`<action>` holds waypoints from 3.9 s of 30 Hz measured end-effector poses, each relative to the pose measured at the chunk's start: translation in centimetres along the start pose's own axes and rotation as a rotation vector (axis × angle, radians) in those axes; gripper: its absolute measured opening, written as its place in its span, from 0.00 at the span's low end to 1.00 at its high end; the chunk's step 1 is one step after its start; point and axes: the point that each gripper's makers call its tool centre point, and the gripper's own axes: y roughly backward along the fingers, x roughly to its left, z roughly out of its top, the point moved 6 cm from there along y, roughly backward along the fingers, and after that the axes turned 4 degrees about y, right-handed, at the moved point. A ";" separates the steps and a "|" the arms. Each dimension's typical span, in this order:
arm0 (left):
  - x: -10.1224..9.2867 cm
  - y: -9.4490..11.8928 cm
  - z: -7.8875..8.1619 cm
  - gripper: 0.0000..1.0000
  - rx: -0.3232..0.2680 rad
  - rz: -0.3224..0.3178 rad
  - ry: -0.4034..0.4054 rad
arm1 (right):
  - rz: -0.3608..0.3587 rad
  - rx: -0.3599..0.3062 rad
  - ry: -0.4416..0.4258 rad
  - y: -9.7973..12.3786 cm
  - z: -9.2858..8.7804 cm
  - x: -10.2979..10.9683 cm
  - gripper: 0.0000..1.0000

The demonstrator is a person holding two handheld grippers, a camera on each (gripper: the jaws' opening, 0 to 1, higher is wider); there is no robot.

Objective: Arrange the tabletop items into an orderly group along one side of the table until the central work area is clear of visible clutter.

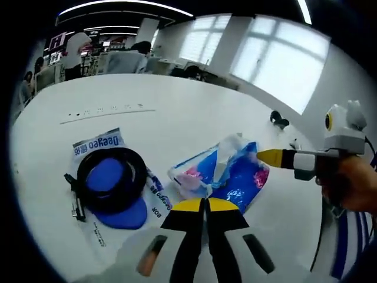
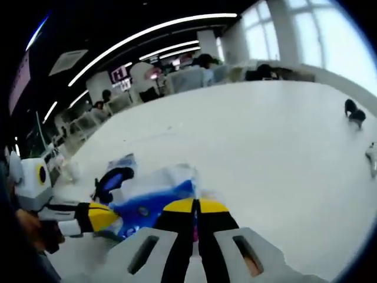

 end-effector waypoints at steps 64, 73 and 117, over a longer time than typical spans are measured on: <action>7.7 5.2 2.4 0.40 -0.084 0.153 0.096 | 0.033 -0.043 0.112 -2.3 3.1 3.6 0.41; 9.6 6.5 2.7 0.45 -0.109 0.191 0.121 | 0.101 -0.039 0.158 -3.9 3.8 6.7 0.51; 14.0 5.5 2.0 0.82 -0.076 0.242 0.057 | 0.185 0.155 0.413 -12.9 4.1 12.5 0.80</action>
